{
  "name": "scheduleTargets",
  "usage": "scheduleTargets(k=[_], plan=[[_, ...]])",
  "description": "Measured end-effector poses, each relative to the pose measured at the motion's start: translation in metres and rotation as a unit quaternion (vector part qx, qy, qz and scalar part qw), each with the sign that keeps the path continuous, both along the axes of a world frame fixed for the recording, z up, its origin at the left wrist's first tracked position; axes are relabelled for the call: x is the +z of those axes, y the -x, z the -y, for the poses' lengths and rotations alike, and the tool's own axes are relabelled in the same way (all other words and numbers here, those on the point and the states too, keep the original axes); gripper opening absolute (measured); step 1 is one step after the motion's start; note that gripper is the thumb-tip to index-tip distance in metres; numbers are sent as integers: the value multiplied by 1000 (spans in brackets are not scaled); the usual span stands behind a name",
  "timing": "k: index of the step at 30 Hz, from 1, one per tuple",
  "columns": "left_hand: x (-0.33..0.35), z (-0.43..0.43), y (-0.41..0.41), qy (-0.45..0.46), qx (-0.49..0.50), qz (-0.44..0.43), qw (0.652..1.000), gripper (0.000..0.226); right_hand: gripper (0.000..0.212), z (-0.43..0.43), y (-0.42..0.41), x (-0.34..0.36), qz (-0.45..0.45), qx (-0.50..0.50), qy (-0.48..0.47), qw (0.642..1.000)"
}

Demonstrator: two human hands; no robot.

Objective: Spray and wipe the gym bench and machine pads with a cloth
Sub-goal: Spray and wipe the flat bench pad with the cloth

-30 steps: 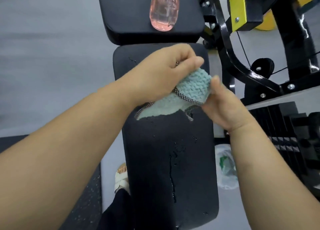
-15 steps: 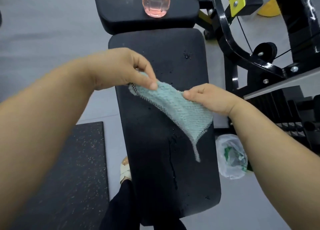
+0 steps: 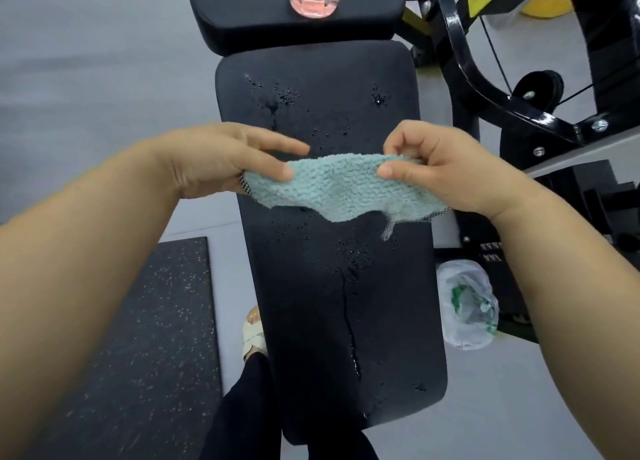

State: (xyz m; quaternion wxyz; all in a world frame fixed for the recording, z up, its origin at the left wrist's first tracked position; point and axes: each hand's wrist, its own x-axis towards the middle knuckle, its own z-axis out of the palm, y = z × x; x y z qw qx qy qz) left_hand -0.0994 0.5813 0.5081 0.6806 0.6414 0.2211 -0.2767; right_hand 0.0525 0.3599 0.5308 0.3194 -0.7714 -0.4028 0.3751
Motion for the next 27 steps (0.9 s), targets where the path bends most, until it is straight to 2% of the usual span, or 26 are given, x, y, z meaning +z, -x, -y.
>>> scheduleTargets(k=[2,4,6,8,10,12,14,17,18,20,22,24,25,26,27], plan=[[2,5,-3,-110,-92,-22,989,39,29,-1,0,2,24,4,2,1000],[4,15,-9,-252,-119,-17,960,22,34,-2,0,2,38,5,41,998],[5,23,-15,-331,-68,10,941,13,40,0,-5,-5,83,29,126,988],[1,24,-17,-371,-7,33,928,10,35,4,-11,-18,146,61,216,964],[-7,24,-17,-389,58,35,919,11,24,12,-13,-29,148,11,228,962],[-12,31,-16,-366,144,24,919,13,23,16,-7,-38,81,-117,177,974],[-12,52,-17,-357,190,30,914,8,25,13,8,-43,-1,-250,116,961],[-5,98,-19,-331,161,73,927,17,27,-2,38,-45,-176,-340,62,922],[-1,112,-18,-302,132,80,941,20,27,-6,46,-44,-232,-349,48,906],[3,127,-16,-216,102,47,970,25,25,-11,55,-42,-277,-334,26,901],[1,124,-10,-185,139,18,973,26,21,-8,53,-44,-308,-323,1,895],[-5,114,-6,-286,168,44,942,13,28,-3,47,-43,-351,-320,-6,880],[-8,108,-4,-363,139,64,919,22,33,-2,43,-41,-366,-302,-5,880],[-9,102,-2,-410,92,90,903,41,35,-2,40,-39,-374,-274,-6,886],[-12,98,-3,-409,50,106,905,56,37,-2,37,-36,-382,-238,-12,893]])
